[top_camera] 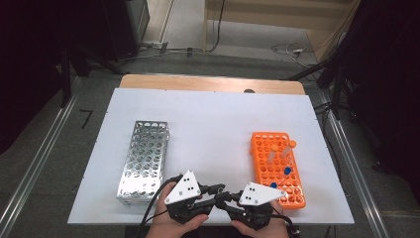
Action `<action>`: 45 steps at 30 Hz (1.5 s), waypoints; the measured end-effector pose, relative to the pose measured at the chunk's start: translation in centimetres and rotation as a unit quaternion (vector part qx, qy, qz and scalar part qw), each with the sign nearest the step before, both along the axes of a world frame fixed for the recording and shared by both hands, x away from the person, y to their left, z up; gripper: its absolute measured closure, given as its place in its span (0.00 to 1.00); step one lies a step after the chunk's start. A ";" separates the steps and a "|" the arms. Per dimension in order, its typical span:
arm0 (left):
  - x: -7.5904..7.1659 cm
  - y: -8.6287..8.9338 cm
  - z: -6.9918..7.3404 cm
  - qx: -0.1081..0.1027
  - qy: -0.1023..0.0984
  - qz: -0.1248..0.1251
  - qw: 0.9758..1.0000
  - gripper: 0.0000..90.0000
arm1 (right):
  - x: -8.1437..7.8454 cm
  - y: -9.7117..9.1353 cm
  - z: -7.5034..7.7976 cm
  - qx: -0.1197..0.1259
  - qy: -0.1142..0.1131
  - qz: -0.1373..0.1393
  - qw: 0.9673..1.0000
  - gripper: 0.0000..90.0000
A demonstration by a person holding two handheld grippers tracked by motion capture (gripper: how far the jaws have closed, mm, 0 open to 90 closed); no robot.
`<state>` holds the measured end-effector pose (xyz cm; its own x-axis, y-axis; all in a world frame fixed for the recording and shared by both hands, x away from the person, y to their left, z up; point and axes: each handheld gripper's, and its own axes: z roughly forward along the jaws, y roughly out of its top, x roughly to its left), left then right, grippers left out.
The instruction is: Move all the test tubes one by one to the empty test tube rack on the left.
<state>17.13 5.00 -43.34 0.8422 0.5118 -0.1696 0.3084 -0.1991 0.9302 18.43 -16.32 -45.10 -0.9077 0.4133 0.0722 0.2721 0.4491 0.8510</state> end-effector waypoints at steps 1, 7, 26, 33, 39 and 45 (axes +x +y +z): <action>0.0 0.0 0.0 0.002 -0.002 0.003 1.000 0.83 | 0.0 0.0 0.0 0.000 0.001 -0.001 1.000 0.82; 0.0 0.1 0.0 0.006 -0.007 0.010 1.000 0.85 | 0.1 0.0 -0.2 0.005 0.005 -0.002 1.000 0.82; 0.6 2.3 0.6 -0.001 -0.007 0.044 0.999 0.85 | 0.6 -1.5 0.9 0.027 0.000 -0.007 1.000 0.29; 1.1 3.9 1.1 0.000 -0.008 0.067 0.998 0.85 | 0.9 -2.8 2.0 0.048 -0.006 -0.016 0.999 0.19; 1.6 5.1 1.6 -0.001 -0.012 0.084 0.996 0.85 | 0.5 -3.7 3.1 0.057 -0.021 -0.011 0.998 0.18; 2.5 6.4 2.4 -0.003 -0.021 0.104 0.994 0.85 | 0.9 -5.1 3.7 0.064 -0.026 -0.027 0.997 0.15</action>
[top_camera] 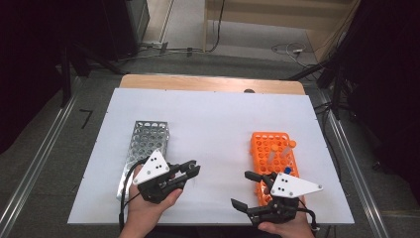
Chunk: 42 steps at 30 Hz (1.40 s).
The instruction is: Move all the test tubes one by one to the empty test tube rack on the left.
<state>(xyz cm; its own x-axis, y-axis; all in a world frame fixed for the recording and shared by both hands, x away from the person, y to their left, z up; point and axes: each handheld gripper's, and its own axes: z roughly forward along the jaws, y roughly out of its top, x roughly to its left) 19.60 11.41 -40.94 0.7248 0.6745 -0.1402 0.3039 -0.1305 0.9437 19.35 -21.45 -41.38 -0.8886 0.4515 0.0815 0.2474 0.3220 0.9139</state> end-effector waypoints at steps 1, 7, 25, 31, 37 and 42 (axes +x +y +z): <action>0.2 0.3 0.2 0.001 -0.003 0.005 1.000 0.85 | 0.0 -0.2 0.1 0.002 -0.001 -0.003 1.000 0.14; 1.4 1.7 1.4 0.003 -0.013 0.027 1.000 0.85 | 0.4 -2.0 0.8 0.010 -0.008 -0.028 1.000 0.09; 5.5 5.2 2.6 -0.001 -0.014 0.087 0.996 0.85 | 1.7 -7.7 1.5 0.026 -0.020 -0.092 0.995 0.00; 7.0 5.8 3.3 0.002 -0.018 0.102 0.995 0.85 | 2.2 -9.3 1.2 0.031 -0.018 -0.112 0.993 0.00; 8.5 6.4 3.4 0.007 -0.022 0.120 0.992 0.85 | 2.8 -11.1 1.0 0.039 -0.013 -0.135 0.990 0.00; 9.7 7.2 3.0 0.007 -0.024 0.142 0.990 0.85 | 3.1 -12.2 0.7 0.040 -0.011 -0.147 0.988 0.00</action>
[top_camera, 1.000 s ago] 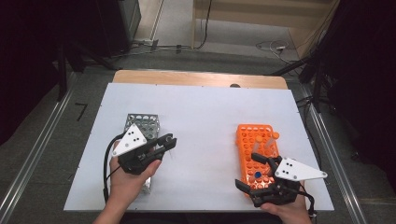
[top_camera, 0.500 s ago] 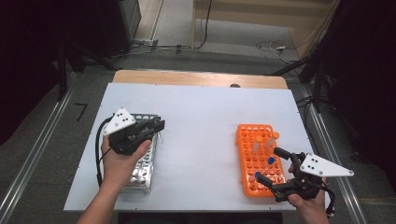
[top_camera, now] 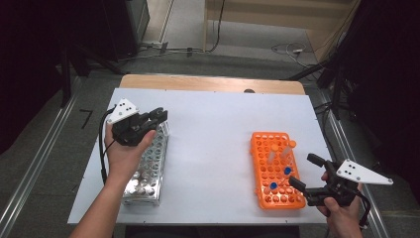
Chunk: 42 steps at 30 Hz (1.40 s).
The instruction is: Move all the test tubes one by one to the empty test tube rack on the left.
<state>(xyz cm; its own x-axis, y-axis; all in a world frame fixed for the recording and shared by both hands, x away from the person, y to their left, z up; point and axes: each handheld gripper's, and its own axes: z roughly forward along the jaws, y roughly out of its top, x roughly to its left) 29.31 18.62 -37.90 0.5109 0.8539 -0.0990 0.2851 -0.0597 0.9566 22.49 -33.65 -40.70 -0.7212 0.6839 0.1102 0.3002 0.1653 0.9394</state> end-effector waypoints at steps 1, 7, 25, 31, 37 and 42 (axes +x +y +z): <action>0.3 0.2 -0.1 0.001 0.002 0.004 1.000 0.85 | 0.1 -0.2 -0.1 0.000 0.000 -0.002 1.000 0.00; 1.7 0.8 -0.6 0.000 0.004 0.030 1.000 0.85 | 0.4 -0.8 -0.3 -0.001 0.001 -0.010 1.000 0.00; 4.4 0.7 -3.5 0.020 0.023 0.069 0.997 0.85 | 0.8 -1.8 -1.1 0.003 0.009 -0.033 0.999 0.00; 4.7 0.6 -4.3 0.024 0.041 0.076 0.996 0.85 | 0.9 -1.8 -1.1 0.002 0.009 -0.033 0.999 0.00; 4.8 0.2 -4.8 0.044 0.070 0.078 0.994 0.84 | 1.0 -1.7 -1.5 -0.003 0.013 -0.034 0.999 0.00; 4.9 0.5 -4.8 0.031 0.091 0.076 0.993 0.82 | 1.2 -1.8 -1.6 -0.004 0.016 -0.033 0.999 0.00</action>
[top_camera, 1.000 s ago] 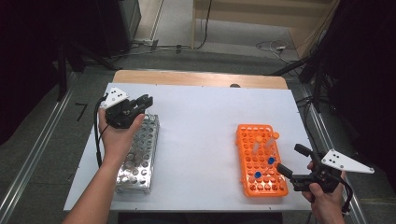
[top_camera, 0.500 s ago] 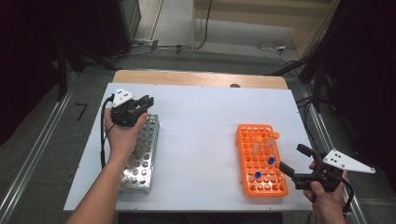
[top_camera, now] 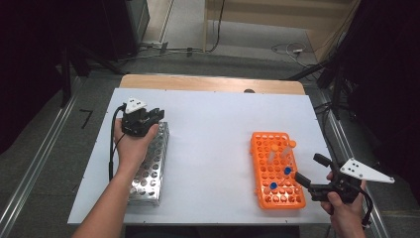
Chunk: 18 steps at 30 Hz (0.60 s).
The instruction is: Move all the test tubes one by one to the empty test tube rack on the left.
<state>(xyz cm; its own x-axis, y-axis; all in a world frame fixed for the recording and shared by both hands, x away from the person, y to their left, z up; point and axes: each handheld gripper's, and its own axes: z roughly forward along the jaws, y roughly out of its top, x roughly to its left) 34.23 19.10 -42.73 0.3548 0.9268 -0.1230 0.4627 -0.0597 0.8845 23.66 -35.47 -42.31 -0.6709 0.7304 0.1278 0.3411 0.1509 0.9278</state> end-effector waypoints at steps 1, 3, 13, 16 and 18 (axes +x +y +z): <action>0.0 0.0 0.0 -0.003 0.003 -0.001 1.000 0.81 | 0.0 0.0 0.0 0.000 0.001 0.000 1.000 0.00; -0.2 0.2 0.1 -0.005 0.004 -0.002 1.000 0.76 | 0.1 -0.1 -0.1 -0.001 0.002 0.002 1.000 0.00; -2.0 0.1 1.0 -0.041 -0.010 -0.021 0.999 0.38 | 0.5 -0.8 -0.5 0.007 0.011 -0.013 1.000 0.18; -2.9 -0.2 1.3 -0.052 -0.016 -0.037 0.998 0.28 | 1.1 -1.0 -1.1 0.007 0.030 -0.014 0.999 0.32; -3.6 -0.4 1.5 -0.048 -0.019 -0.045 0.998 0.22 | 1.5 -0.8 -1.5 0.001 0.040 -0.010 0.999 0.37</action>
<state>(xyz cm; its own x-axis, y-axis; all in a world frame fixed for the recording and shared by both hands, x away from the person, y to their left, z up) 30.60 18.66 -41.18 0.4420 0.8758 -0.1938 0.4253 -0.0144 0.9049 25.14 -36.31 -43.86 -0.6436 0.7434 0.1818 0.4167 0.1411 0.8980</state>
